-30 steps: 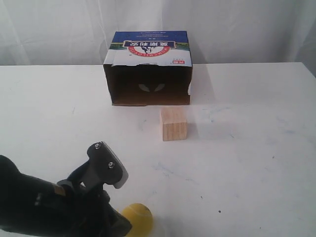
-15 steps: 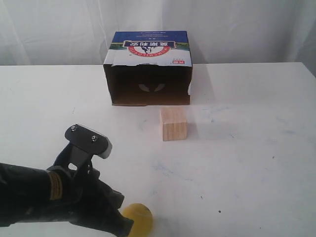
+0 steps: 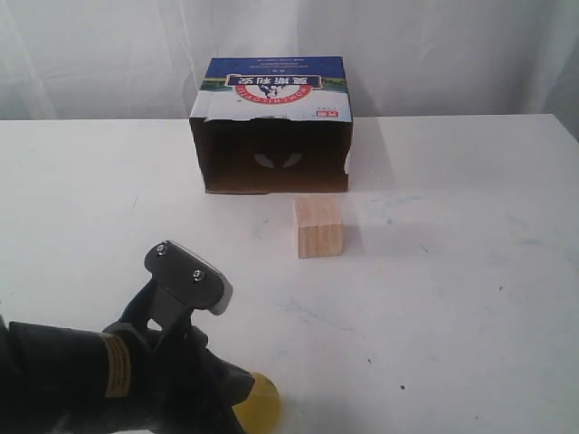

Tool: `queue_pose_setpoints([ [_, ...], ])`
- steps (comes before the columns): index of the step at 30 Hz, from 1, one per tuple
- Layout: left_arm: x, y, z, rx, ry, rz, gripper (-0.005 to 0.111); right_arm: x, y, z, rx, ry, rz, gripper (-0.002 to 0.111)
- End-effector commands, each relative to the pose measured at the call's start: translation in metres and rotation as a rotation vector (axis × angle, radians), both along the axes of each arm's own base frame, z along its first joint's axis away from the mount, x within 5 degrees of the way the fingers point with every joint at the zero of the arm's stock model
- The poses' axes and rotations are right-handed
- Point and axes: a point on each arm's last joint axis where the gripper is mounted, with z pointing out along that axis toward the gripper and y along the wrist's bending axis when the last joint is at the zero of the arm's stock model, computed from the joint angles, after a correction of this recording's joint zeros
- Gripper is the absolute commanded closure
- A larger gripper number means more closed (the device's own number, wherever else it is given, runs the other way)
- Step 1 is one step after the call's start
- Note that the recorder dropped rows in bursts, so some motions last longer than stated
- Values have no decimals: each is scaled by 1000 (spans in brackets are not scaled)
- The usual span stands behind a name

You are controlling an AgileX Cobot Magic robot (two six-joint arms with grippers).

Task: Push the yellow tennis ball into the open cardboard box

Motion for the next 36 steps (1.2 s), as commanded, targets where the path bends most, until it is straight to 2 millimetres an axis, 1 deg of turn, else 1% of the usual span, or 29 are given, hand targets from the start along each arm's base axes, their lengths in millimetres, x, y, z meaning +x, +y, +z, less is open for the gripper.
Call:
queue_pose_setpoints([
  [1,3,-5,-8,64,-113,-122,107,0,0,0,0,-10,5,108],
  [5,7,-11,-6,34,-187,-163,107,0,0,0,0,-10,5,108],
  [11,7,-11,-6,29,-197,-167,107,0,0,0,0,-10,5,108],
  [15,3,-7,-12,51,-205,-189,107,0,0,0,0,-10,5,108],
  [19,-2,-1,-20,35,-239,-210,107,0,0,0,0,-10,5,108],
  [22,-6,3,-26,42,-226,-209,107,0,0,0,0,-10,5,108],
  [30,-5,1,-25,2,-238,-195,107,0,0,0,0,-10,5,108],
  [36,-2,-3,-34,3,-233,-199,107,0,0,0,0,-10,5,108],
])
